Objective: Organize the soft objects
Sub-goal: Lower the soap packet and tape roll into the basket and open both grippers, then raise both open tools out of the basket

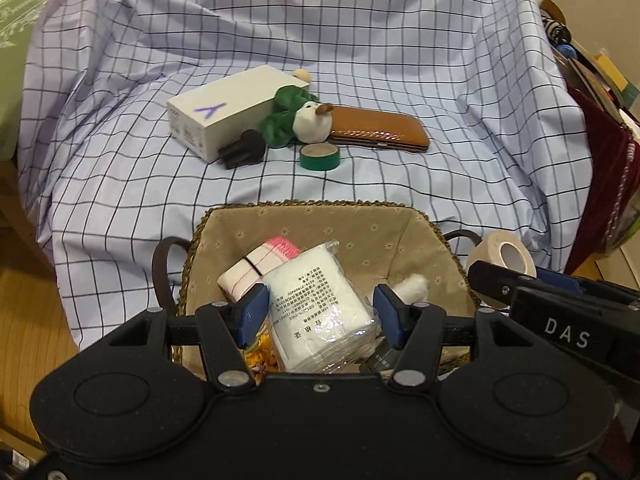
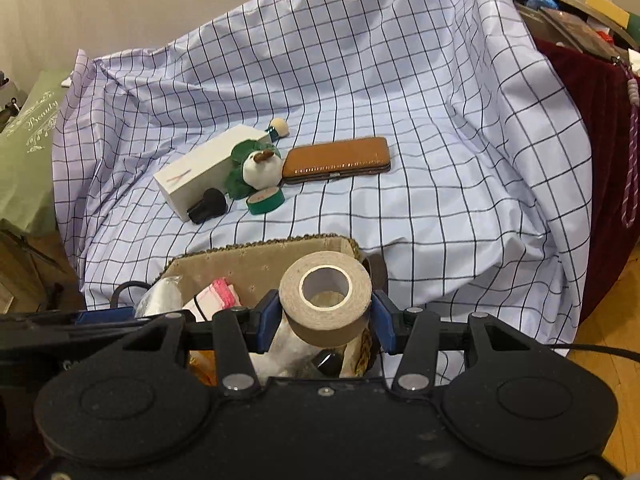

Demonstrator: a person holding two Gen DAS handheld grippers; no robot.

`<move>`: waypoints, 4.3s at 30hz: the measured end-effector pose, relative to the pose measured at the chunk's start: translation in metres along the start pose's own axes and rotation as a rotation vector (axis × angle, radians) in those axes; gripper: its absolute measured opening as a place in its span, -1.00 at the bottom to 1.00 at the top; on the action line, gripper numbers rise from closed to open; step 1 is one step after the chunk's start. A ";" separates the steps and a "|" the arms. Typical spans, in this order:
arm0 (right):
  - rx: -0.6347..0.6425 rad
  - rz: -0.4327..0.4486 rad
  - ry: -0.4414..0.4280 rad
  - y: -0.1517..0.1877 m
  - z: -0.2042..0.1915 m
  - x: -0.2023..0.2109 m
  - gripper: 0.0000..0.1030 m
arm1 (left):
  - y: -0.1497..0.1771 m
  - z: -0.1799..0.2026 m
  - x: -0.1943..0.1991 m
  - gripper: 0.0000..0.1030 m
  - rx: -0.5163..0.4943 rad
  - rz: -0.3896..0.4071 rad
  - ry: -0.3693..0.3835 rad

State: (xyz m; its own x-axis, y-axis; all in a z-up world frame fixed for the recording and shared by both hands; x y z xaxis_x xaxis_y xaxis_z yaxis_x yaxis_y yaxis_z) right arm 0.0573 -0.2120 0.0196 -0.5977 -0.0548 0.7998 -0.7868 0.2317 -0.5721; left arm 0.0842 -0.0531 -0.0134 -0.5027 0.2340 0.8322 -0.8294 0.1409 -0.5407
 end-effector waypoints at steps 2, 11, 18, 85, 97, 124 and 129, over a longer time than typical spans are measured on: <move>0.002 -0.007 -0.003 0.002 -0.002 -0.002 -0.07 | 0.004 -0.002 -0.003 0.07 0.007 0.000 -0.017; 0.013 -0.045 -0.009 0.011 -0.010 -0.010 -0.07 | 0.021 -0.010 -0.008 0.09 0.049 -0.012 -0.026; -0.007 -0.054 0.000 0.013 -0.006 -0.012 -0.07 | 0.024 -0.017 0.001 0.25 0.094 0.029 -0.044; 0.050 -0.068 0.026 0.019 -0.007 -0.014 0.15 | 0.031 -0.029 0.001 0.45 0.151 0.026 -0.077; 0.045 -0.071 0.029 0.019 -0.006 -0.015 0.18 | 0.031 -0.030 -0.002 0.46 0.148 0.007 -0.077; 0.072 0.039 0.072 -0.004 -0.005 -0.017 0.57 | 0.016 -0.027 -0.010 0.64 0.100 0.021 -0.103; 0.061 0.031 0.079 -0.017 -0.003 -0.028 0.60 | 0.006 -0.024 -0.012 0.65 0.069 0.033 -0.107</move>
State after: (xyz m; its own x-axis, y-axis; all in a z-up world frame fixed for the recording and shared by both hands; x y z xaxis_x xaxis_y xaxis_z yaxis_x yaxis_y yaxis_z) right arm 0.0876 -0.2118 0.0077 -0.6100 0.0287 0.7919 -0.7773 0.1727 -0.6050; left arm 0.0912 -0.0316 -0.0302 -0.5504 0.1327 0.8243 -0.8248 0.0671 -0.5615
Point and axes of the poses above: each gripper's, at about its wrist camera, not at the fingertips, and x roughly against the way its jaws point, z to its right, y to its underside, the point moved 4 cm from there along -x, roughly the way its jaws point, and after that the axes turned 4 degrees about -z, right-handed, at the moved point
